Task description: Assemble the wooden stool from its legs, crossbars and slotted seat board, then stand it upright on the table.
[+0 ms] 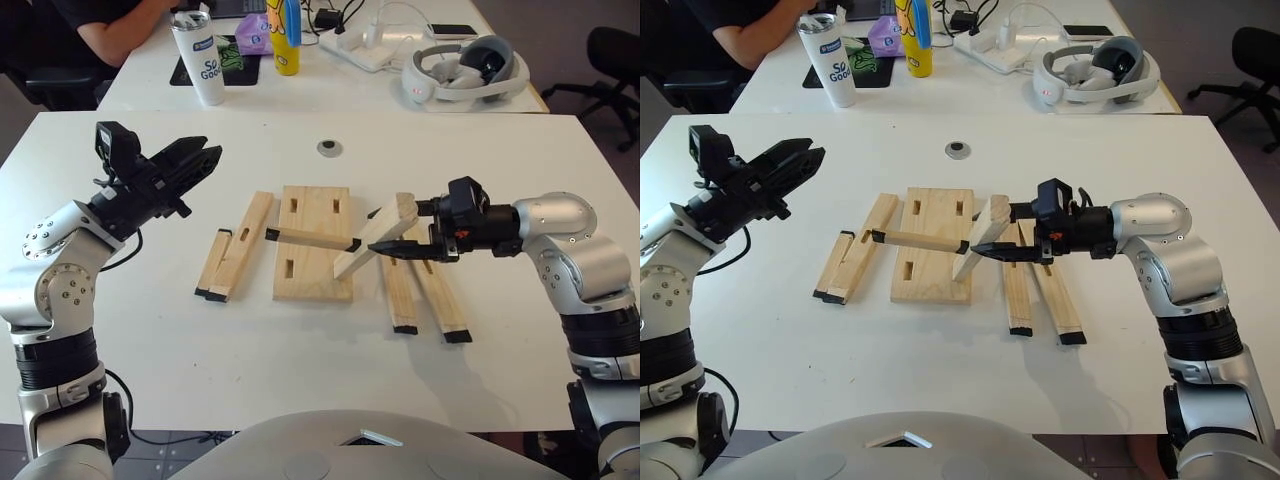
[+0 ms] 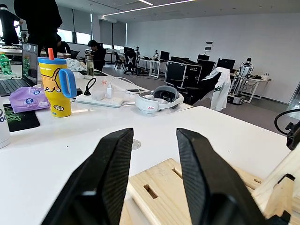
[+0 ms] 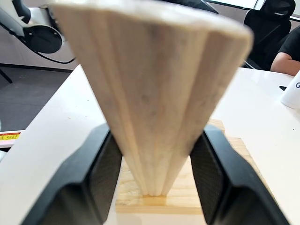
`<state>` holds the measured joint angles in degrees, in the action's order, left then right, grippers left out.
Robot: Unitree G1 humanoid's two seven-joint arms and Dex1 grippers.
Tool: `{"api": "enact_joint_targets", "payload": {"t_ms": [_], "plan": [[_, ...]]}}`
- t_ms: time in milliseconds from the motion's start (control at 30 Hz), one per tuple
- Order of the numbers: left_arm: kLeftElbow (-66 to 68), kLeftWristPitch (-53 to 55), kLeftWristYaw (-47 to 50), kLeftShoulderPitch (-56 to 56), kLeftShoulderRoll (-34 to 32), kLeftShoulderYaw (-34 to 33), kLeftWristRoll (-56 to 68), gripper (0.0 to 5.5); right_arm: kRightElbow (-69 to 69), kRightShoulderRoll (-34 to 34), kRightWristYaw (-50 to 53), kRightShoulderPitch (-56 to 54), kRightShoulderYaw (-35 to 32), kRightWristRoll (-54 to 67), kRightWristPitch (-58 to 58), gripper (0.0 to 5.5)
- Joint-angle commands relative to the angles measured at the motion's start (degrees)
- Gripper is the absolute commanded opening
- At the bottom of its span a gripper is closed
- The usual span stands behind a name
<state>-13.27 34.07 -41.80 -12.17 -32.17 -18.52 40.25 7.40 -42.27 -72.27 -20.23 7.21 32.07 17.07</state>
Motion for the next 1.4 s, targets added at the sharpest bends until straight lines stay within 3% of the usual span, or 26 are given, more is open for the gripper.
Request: {"api": "enact_joint_targets", "payload": {"t_ms": [33,167,333,667,767,1000,1167,1200,1400], "plan": [[5.2,-4.4,-0.3,6.4,-2.1,3.1,-8.0,1.73,-6.2,-2.1,3.8,5.9,5.9,-11.8,-0.1,2.05],[6.1,-8.9,-0.9,13.4,-3.0,8.9,-15.9,1.73,-10.0,-0.6,6.7,3.4,6.6,-13.7,-3.4,2.05],[-0.8,-8.9,0.0,19.7,1.2,16.6,-17.9,1.73,-14.0,0.6,6.2,-2.0,7.9,-12.2,-4.3,2.05],[-0.4,-21.3,14.2,14.8,15.9,28.7,-30.9,0.11,-17.2,1.6,4.2,-5.0,8.9,-10.1,-4.0,2.05],[3.7,-24.1,17.9,11.9,19.3,32.3,-36.0,0.00,-17.7,1.9,3.5,-5.5,9.7,-10.2,-3.8,2.05],[15.3,-18.3,21.8,7.9,22.7,38.3,-43.7,0.00,-18.9,2.9,1.9,-8.0,11.1,-10.0,-2.9,2.05],[16.9,-12.0,22.6,7.3,23.7,38.5,-44.5,0.00,-19.6,3.7,2.7,-8.8,10.3,-9.4,-3.4,2.05],[16.9,-11.4,22.8,7.1,23.7,38.6,-44.7,0.00,-19.7,3.9,3.1,-8.8,9.8,-9.0,-3.4,2.41],[17.3,-10.4,22.9,6.4,24.4,38.0,-44.1,0.00,-19.2,7.0,5.5,-8.5,2.8,-6.2,-3.2,3.36]]}}
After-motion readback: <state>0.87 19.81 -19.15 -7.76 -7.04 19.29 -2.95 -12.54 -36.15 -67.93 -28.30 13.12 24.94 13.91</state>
